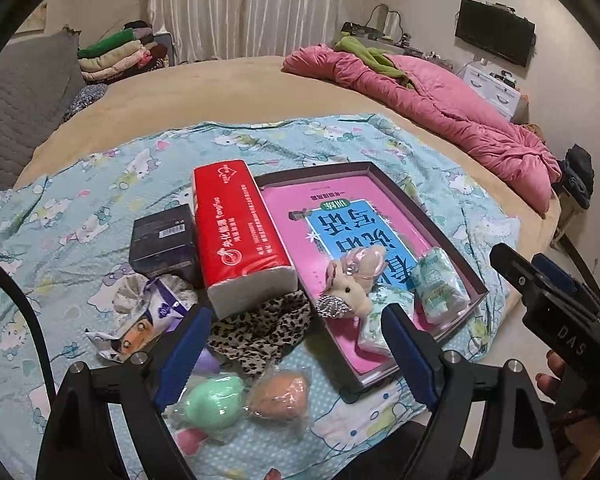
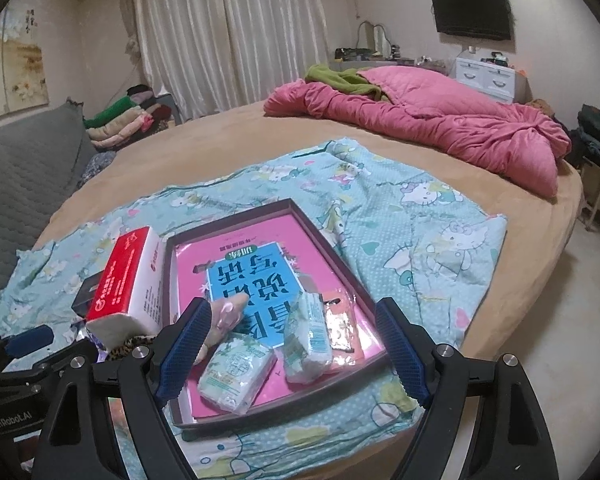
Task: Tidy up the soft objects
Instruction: 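Move both open tools back toward the pile of soft items, then lower both open tools over the pile beside the red tissue box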
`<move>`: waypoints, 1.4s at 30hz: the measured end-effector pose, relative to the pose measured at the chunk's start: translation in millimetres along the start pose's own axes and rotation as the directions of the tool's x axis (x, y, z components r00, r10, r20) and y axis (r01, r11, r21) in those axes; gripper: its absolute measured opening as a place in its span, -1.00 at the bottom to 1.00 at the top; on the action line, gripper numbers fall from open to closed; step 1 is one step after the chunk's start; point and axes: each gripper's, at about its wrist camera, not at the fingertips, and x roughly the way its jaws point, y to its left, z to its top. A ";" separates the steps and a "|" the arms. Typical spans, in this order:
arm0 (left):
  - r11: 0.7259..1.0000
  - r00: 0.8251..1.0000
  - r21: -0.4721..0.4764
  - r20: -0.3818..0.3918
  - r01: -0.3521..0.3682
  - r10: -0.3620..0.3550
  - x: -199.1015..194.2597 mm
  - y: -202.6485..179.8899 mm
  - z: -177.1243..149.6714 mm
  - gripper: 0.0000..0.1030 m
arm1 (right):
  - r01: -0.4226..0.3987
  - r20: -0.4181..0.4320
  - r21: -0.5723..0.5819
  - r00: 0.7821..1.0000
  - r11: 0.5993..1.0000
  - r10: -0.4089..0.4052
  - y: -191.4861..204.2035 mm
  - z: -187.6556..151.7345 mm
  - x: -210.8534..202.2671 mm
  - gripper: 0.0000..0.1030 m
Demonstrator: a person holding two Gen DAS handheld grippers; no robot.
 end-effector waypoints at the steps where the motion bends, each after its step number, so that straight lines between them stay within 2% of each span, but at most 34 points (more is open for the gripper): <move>1: 1.000 1.000 0.000 0.000 0.000 0.000 -1.0 1.5 0.1 0.68 | 0.000 0.002 -0.005 1.000 1.000 0.000 2.2 0.8 -0.9 0.65; 27: 0.997 0.997 0.012 0.028 -0.070 0.070 -37.5 42.0 5.0 0.69 | -0.079 0.060 -0.067 0.995 0.995 0.083 57.7 14.9 -23.9 0.67; 42: 0.993 0.996 -0.093 0.053 -0.072 0.077 -52.5 96.7 9.3 0.69 | -0.152 0.044 -0.162 0.986 0.975 0.161 90.7 16.6 -28.5 0.68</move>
